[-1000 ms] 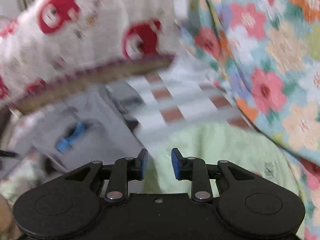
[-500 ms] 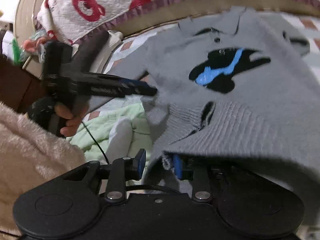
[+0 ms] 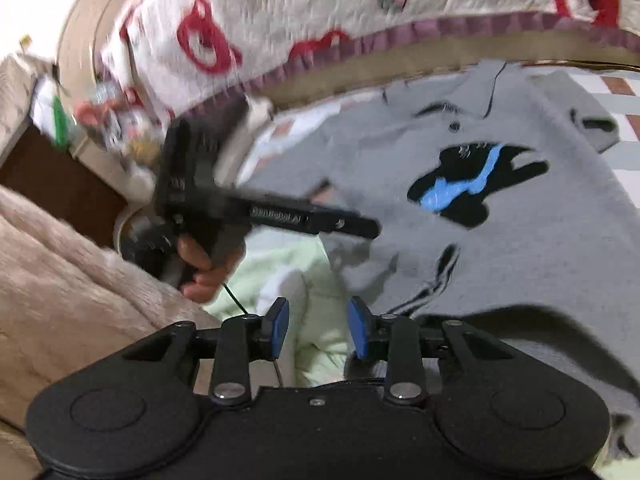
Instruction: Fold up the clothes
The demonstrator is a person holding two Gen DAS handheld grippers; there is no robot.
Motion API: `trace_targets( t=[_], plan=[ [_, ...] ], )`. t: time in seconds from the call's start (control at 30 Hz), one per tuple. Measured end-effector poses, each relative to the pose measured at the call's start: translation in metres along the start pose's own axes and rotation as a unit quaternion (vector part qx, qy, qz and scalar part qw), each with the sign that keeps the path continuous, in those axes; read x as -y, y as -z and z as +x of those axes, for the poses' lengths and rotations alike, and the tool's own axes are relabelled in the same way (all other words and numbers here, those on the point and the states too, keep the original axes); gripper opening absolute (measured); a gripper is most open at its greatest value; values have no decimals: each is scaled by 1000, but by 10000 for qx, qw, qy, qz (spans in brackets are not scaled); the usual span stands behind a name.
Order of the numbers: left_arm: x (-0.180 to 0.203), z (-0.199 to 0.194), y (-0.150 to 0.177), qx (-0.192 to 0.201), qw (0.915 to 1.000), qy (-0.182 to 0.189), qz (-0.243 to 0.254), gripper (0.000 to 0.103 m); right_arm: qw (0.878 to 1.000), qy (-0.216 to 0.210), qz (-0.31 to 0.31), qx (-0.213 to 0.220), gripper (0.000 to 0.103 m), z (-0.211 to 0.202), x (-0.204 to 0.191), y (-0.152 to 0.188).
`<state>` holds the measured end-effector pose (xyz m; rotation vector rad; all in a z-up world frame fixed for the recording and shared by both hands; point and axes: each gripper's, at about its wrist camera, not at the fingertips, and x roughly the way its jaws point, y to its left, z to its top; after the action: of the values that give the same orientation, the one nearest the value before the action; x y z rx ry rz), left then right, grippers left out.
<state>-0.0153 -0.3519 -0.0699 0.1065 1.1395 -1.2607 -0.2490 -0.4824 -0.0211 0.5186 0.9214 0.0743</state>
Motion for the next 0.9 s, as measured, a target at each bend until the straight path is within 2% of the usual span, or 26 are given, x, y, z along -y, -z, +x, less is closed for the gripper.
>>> trace_targets(
  t=[0.1, 0.17, 0.27, 0.4, 0.47, 0.63, 0.73, 0.8, 0.9],
  plan=[
    [6, 3, 9, -169, 9989, -395, 212, 50, 9950, 859, -279, -437, 37, 35, -2, 8],
    [4, -1, 15, -205, 9984, -469, 245, 50, 9942, 800, -185, -687, 37, 43, 0, 14],
    [-4, -6, 16, -87, 9991, -395, 98, 50, 9953, 426, -91, -861, 37, 43, -6, 19],
    [-4, -7, 15, -26, 9994, -339, 82, 51, 9948, 662, -292, -721, 38, 30, -20, 25],
    [-2, -6, 17, -70, 9995, -291, 131, 51, 9959, 543, -205, -696, 38, 29, -22, 26],
    [-2, -10, 17, 75, 9996, -255, 60, 51, 9954, 561, 96, -769, 38, 62, -16, 26],
    [-16, -15, 16, 154, 9987, -422, -257, 51, 9951, 411, 614, -661, 40, 87, -8, 16],
    [-35, -19, 16, 144, 9942, -822, -685, 51, 9958, 298, 644, -586, 57, 97, -10, 7],
    [-62, -34, 22, 302, 9853, -1113, -1262, 51, 9959, 586, 554, -402, 59, 101, -14, 0]
  ],
)
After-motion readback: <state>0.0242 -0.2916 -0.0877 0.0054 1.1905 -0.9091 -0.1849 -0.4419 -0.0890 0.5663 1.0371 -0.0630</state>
